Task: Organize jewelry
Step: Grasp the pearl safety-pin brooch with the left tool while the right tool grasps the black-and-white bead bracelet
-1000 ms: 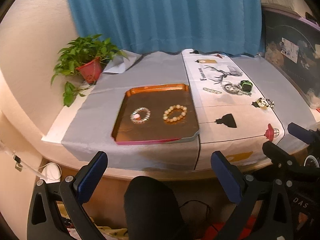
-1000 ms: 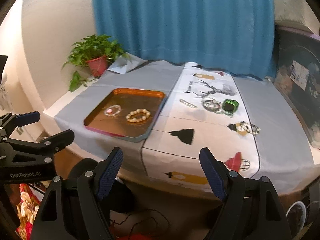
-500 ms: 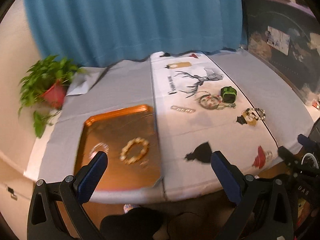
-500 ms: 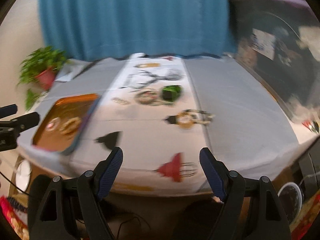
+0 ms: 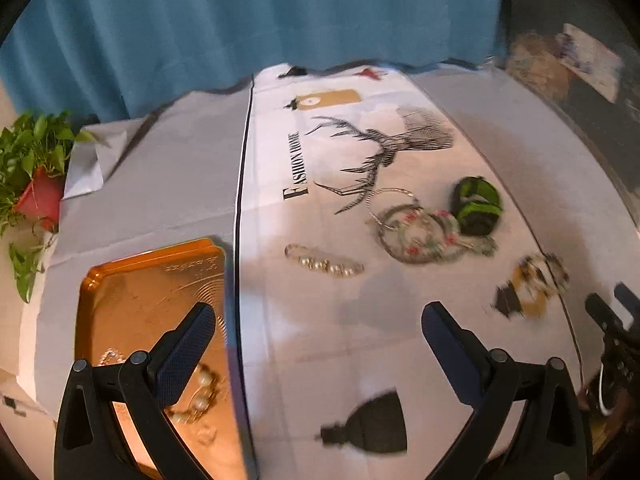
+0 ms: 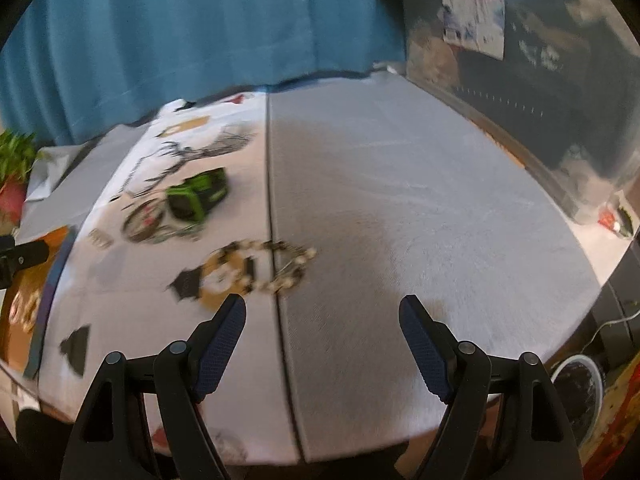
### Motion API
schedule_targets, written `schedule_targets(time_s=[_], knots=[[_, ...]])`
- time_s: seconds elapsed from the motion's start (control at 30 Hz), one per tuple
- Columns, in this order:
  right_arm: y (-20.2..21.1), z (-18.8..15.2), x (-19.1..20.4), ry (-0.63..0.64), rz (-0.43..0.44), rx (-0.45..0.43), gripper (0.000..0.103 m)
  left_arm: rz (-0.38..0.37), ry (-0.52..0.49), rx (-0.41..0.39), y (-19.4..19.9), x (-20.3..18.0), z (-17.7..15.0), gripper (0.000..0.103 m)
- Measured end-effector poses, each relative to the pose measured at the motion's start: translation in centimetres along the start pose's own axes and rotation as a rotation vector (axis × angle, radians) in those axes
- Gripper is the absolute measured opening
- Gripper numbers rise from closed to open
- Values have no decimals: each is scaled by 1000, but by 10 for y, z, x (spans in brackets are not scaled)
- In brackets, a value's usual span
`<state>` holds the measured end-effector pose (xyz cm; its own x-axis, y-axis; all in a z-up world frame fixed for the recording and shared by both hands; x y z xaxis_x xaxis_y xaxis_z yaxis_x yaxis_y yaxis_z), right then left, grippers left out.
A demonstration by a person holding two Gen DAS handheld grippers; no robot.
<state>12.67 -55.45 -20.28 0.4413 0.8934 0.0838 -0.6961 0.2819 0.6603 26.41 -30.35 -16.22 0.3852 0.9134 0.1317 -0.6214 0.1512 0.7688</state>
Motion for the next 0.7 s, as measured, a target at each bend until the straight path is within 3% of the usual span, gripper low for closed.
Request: schedule_targets(time_s=[0.2,0.33,0.4,0.47,0.6,0.7], knots=[[-37,9,2,0,25,22,79,19,95,45,-38,1,16,102],[-65,11,4,65,-6,38,79,28,110,119,-72,-2,15,102],[-71,12,2,106,-24,21,89,22,133,180,-87,-2,9,100],[-74,14,0,113,-15,17,92,8,181,208,-97,3,6,100],[-77,14,-5,95,2,6,96,18,278,238,-112,17,0,100],[-78,15,-5,95,0,5,96,28,283,218,-113,19,0,101]])
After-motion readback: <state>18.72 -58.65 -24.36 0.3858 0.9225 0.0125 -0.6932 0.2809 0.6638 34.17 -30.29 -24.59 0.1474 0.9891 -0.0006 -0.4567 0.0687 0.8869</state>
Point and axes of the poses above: each gripper's, at about its wrist camera, not at the fingertips, and y roughly against the way its jaws point, x to its left, z to its top, the point moved 10 cm from there along -y, roughly the way its jaws point, and after that the axes turned 7 degrees about -x, right-handed, at the moved point
